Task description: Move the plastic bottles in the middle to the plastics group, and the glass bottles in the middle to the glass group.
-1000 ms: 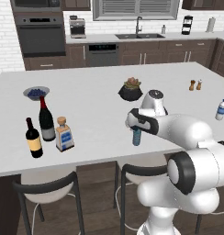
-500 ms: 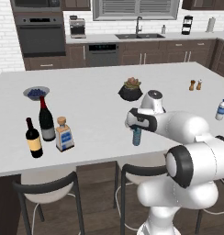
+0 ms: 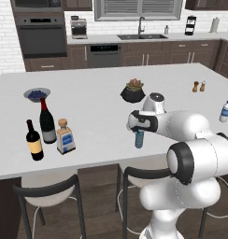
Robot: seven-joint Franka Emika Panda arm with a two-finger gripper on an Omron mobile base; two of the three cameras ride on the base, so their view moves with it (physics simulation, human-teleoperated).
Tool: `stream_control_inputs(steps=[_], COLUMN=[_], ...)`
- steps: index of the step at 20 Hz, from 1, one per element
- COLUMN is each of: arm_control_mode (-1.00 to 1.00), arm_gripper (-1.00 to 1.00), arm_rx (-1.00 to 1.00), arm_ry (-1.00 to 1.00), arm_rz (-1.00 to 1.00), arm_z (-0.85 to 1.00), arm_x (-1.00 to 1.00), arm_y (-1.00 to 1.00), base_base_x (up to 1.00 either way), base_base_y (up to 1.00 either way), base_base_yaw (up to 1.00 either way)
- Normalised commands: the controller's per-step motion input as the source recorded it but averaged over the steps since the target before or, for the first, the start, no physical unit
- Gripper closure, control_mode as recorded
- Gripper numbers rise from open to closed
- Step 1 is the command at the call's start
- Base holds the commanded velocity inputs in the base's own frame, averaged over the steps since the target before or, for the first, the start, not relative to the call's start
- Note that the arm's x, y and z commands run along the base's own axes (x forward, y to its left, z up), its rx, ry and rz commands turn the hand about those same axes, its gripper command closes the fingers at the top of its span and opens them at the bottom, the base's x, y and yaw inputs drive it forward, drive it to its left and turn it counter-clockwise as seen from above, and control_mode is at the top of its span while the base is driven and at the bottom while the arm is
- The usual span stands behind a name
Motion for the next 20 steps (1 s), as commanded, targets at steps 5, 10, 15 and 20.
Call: stream_control_inputs(steps=[5, 10, 15, 20], arm_control_mode=[-1.00, -1.00, -1.00, -1.00], arm_gripper=[-1.00, -1.00, -1.00, -1.00], arm_rx=[0.00, 0.00, 0.00, 0.00], arm_ry=[0.00, 0.00, 0.00, 0.00], arm_rz=[0.01, 0.01, 0.01, 0.00], arm_z=[-0.18, -0.11, -0.01, 0.00], arm_x=[0.00, 0.02, 0.09, 0.08], arm_y=[0.00, 0.00, 0.00, 0.00], base_base_x=[0.00, 0.00, 0.00, 0.00], base_base_y=[0.00, 0.00, 0.00, 0.00], base_base_yaw=[0.00, 0.00, 0.00, 0.00])
